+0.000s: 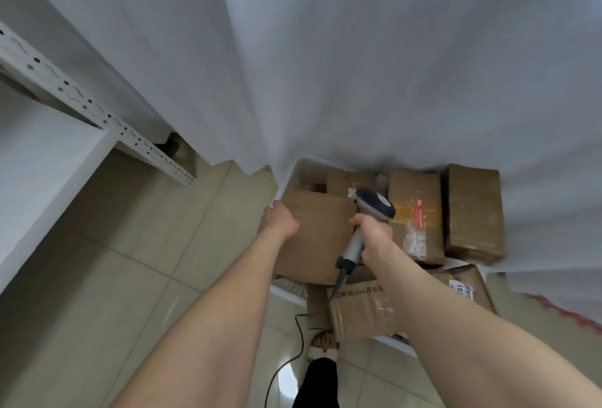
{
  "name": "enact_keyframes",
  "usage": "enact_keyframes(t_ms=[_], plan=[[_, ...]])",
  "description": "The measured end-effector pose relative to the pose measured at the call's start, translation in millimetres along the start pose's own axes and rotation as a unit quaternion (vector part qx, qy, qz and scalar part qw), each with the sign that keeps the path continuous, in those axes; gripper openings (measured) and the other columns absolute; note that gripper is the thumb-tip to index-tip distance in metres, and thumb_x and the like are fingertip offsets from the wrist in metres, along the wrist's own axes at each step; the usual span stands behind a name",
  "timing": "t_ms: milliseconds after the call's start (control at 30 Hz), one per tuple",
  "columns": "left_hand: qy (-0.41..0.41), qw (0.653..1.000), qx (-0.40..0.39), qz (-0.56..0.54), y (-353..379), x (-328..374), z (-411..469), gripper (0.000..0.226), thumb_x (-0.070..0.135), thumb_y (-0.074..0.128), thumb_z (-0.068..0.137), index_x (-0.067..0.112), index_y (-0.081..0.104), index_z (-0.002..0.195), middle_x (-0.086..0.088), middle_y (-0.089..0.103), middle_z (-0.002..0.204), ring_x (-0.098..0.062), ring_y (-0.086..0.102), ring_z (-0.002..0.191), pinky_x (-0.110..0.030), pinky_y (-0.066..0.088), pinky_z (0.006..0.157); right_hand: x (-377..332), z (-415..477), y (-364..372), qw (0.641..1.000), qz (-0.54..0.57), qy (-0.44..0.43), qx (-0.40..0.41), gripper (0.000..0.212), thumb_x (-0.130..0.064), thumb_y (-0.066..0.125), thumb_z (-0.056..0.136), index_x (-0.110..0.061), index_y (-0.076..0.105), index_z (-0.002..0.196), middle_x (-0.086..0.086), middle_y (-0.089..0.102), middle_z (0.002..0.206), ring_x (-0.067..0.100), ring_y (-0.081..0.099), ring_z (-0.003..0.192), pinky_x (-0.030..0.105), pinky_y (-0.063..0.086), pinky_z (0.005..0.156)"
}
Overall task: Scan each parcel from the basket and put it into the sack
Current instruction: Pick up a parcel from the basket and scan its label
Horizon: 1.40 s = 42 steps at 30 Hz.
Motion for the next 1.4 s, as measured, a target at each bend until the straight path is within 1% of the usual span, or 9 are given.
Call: enact_keyframes(t_ms=[267, 533, 733, 933, 1067, 1167, 1267, 1333, 1400], plan=[[-0.05, 0.991, -0.059, -0.108, 4, 2, 36, 0.067, 0.046, 0.052, 0.092, 0.003, 0.038, 0.14, -0.016, 0.047, 0.14, -0.031, 0.05, 0.124, -0.036, 0.043, 0.102, -10, 29, 16, 0.999, 0.009, 0.036, -0.015, 0.028, -0.007, 0.065, 0.086, -0.007, 0.049, 0.109, 0.009, 0.053, 0.089, 0.029, 0.053, 0.099, 0.046, 0.046, 0.1], [-0.074, 0.965, 0.015, -0.251, -55, 27, -10, 0.078, 0.068, 0.038, 0.087, 0.012, 0.037, 0.141, -0.019, 0.044, 0.14, -0.038, 0.045, 0.126, -0.05, 0.042, 0.101, -56, -25, 0, 0.998, 0.052, -0.006, -0.026, 0.04, -0.013, 0.069, 0.083, -0.004, 0.054, 0.118, 0.01, 0.057, 0.098, 0.029, 0.057, 0.097, 0.047, 0.049, 0.097], [-0.061, 0.901, 0.095, -0.419, -118, 49, -88, 0.083, 0.073, 0.038, 0.085, 0.009, 0.037, 0.139, -0.012, 0.048, 0.138, -0.036, 0.05, 0.12, -0.046, 0.052, 0.089, -96, -92, -23, 0.992, 0.115, -0.034, -0.041, 0.056, -0.033, 0.076, 0.082, -0.009, 0.05, 0.126, 0.008, 0.059, 0.108, 0.028, 0.057, 0.104, 0.046, 0.045, 0.103], [-0.02, 0.862, 0.173, -0.476, -163, 43, -179, 0.06, 0.067, 0.052, 0.083, 0.009, 0.05, 0.098, -0.012, 0.057, 0.106, -0.034, 0.059, 0.1, -0.048, 0.055, 0.086, -100, -170, -57, 0.983, 0.123, -0.043, -0.133, 0.047, -0.038, 0.076, 0.082, -0.015, 0.052, 0.115, 0.006, 0.061, 0.099, 0.029, 0.056, 0.099, 0.053, 0.045, 0.101], [0.001, 0.847, 0.165, -0.505, -179, 34, -236, 0.028, 0.04, 0.05, 0.092, 0.015, 0.05, 0.105, -0.013, 0.055, 0.117, -0.034, 0.057, 0.1, -0.054, 0.055, 0.08, -93, -214, -76, 0.973, 0.1, -0.084, -0.188, 0.039, -0.025, 0.075, 0.084, -0.012, 0.058, 0.117, 0.008, 0.065, 0.105, 0.028, 0.059, 0.098, 0.047, 0.048, 0.095], [-0.01, 0.821, 0.121, -0.558, -188, 26, -275, 0.03, 0.042, 0.042, 0.096, 0.017, 0.044, 0.112, -0.013, 0.051, 0.119, -0.033, 0.053, 0.103, -0.053, 0.05, 0.089, -86, -240, -85, 0.968, 0.057, -0.121, -0.213, 0.042, -0.015, 0.074, 0.083, -0.01, 0.06, 0.122, 0.01, 0.067, 0.108, 0.03, 0.061, 0.102, 0.048, 0.049, 0.097], [-0.02, 0.819, 0.105, -0.564, -196, 12, -305, 0.052, 0.057, 0.053, 0.086, 0.018, 0.044, 0.119, -0.008, 0.051, 0.117, -0.03, 0.052, 0.104, -0.048, 0.05, 0.088, -82, -265, -92, 0.96, 0.007, -0.152, -0.235, 0.029, -0.002, 0.066, 0.085, -0.006, 0.06, 0.114, 0.012, 0.064, 0.093, 0.028, 0.061, 0.086, 0.04, 0.053, 0.077], [-0.022, 0.82, 0.109, -0.562, -199, 2, -321, 0.043, 0.042, 0.063, 0.082, 0.016, 0.049, 0.113, -0.009, 0.053, 0.116, -0.025, 0.052, 0.094, -0.039, 0.05, 0.076, -80, -279, -95, 0.954, -0.009, -0.164, -0.252, 0.024, 0.003, 0.061, 0.086, -0.009, 0.056, 0.106, 0.01, 0.06, 0.084, 0.024, 0.056, 0.074, 0.035, 0.046, 0.062], [-0.018, 0.811, 0.122, -0.571, -203, -7, -335, 0.029, 0.029, 0.064, 0.077, 0.017, 0.049, 0.099, -0.009, 0.051, 0.104, -0.023, 0.048, 0.084, -0.032, 0.044, 0.068, -79, -293, -95, 0.946, 0.0, -0.162, -0.279, 0.024, 0.0, 0.061, 0.087, -0.013, 0.055, 0.107, 0.01, 0.061, 0.087, 0.024, 0.057, 0.077, 0.035, 0.045, 0.061]])
Point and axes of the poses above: each hand's wrist, its own z-axis towards the middle knuckle, its own y-axis out of the palm, x = y × z, the point moved 1 cm from there along z, towards the middle knuckle
